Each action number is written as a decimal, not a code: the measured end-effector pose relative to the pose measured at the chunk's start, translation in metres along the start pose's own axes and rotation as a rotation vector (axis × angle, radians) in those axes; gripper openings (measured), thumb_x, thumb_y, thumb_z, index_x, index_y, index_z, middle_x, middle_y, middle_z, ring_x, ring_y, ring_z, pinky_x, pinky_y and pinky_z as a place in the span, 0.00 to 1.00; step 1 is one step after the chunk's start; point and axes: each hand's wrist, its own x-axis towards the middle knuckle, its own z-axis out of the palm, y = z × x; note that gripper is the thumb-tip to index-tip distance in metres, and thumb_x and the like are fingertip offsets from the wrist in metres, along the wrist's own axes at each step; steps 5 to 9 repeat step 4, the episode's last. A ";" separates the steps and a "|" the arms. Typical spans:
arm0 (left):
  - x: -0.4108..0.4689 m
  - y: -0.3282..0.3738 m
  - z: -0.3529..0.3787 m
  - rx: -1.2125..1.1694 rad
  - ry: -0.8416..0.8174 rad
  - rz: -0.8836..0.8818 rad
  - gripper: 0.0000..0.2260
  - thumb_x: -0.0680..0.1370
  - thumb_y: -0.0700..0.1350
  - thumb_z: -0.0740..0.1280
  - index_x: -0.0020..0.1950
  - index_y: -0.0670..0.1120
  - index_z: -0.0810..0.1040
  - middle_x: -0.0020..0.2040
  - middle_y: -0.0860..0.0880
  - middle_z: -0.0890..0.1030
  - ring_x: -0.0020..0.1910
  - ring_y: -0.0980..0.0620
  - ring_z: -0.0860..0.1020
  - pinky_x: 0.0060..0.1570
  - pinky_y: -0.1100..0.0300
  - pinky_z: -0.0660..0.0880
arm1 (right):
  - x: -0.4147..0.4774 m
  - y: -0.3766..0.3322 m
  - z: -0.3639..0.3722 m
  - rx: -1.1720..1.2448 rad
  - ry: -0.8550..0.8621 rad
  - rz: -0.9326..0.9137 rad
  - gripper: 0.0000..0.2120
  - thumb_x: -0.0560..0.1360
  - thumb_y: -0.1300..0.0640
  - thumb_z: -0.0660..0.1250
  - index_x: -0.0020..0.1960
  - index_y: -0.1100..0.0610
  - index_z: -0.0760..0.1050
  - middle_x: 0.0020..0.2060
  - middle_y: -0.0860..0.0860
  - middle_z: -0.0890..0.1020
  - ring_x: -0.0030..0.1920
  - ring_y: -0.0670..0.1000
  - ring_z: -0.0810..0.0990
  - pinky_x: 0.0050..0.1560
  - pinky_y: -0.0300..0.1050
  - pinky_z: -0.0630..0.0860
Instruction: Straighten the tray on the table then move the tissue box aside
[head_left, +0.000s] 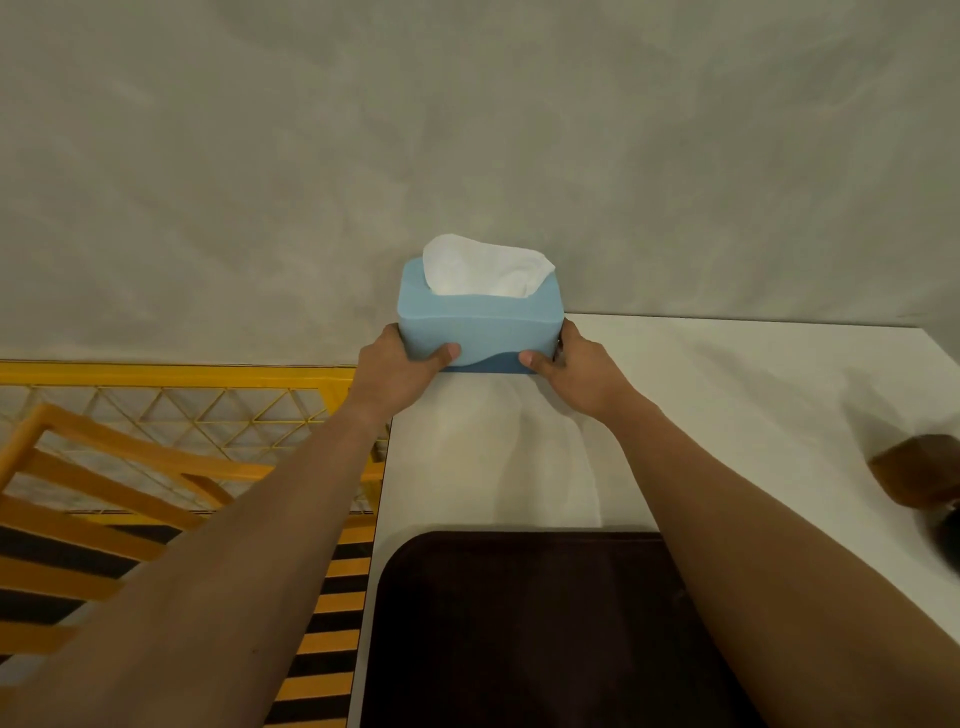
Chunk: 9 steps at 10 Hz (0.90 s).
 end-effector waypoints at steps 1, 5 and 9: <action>-0.001 0.000 0.002 -0.012 0.001 -0.012 0.35 0.72 0.64 0.74 0.70 0.44 0.72 0.64 0.48 0.79 0.54 0.53 0.73 0.36 0.70 0.66 | -0.001 -0.001 0.001 -0.010 0.001 -0.002 0.34 0.79 0.37 0.65 0.76 0.55 0.62 0.65 0.53 0.79 0.57 0.53 0.77 0.52 0.44 0.69; 0.002 0.008 -0.008 -0.191 -0.129 -0.135 0.43 0.67 0.63 0.79 0.75 0.47 0.67 0.69 0.48 0.76 0.64 0.47 0.76 0.62 0.49 0.77 | -0.003 -0.013 -0.006 -0.026 -0.028 0.041 0.34 0.79 0.40 0.67 0.77 0.57 0.60 0.68 0.56 0.76 0.65 0.59 0.75 0.54 0.45 0.67; 0.002 0.008 -0.008 -0.191 -0.129 -0.135 0.43 0.67 0.63 0.79 0.75 0.47 0.67 0.69 0.48 0.76 0.64 0.47 0.76 0.62 0.49 0.77 | -0.003 -0.013 -0.006 -0.026 -0.028 0.041 0.34 0.79 0.40 0.67 0.77 0.57 0.60 0.68 0.56 0.76 0.65 0.59 0.75 0.54 0.45 0.67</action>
